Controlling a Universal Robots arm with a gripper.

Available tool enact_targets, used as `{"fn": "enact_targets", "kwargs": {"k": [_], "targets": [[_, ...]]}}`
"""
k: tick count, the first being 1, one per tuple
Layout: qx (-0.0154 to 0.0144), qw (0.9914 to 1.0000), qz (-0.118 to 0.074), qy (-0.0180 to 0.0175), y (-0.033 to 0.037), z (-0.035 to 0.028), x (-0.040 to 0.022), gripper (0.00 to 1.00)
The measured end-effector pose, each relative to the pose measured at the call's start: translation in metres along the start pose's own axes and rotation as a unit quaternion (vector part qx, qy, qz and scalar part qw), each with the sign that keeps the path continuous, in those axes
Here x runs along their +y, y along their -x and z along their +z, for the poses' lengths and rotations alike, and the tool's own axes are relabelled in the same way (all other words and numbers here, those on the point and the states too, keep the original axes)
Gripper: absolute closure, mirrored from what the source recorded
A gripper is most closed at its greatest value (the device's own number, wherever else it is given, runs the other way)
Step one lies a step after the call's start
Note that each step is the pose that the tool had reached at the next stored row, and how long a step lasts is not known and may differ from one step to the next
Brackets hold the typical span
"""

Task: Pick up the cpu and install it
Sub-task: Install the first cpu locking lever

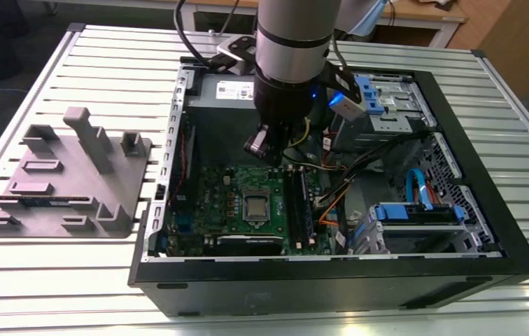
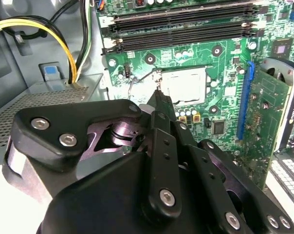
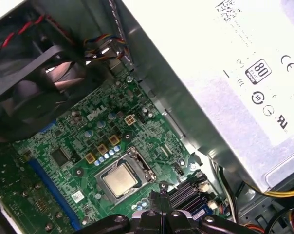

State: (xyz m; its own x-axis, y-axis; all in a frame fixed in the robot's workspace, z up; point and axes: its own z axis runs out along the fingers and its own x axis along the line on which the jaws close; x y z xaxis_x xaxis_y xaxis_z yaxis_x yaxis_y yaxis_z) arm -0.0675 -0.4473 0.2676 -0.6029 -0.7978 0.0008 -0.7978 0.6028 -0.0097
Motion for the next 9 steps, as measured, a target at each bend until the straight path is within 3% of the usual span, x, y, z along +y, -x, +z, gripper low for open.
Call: {"fn": "enact_targets", "kwargs": {"k": [9], "targets": [[0.0000, 1.00000, 0.003, 0.0000, 0.0023, 0.0001, 0.0023, 0.90]]}}
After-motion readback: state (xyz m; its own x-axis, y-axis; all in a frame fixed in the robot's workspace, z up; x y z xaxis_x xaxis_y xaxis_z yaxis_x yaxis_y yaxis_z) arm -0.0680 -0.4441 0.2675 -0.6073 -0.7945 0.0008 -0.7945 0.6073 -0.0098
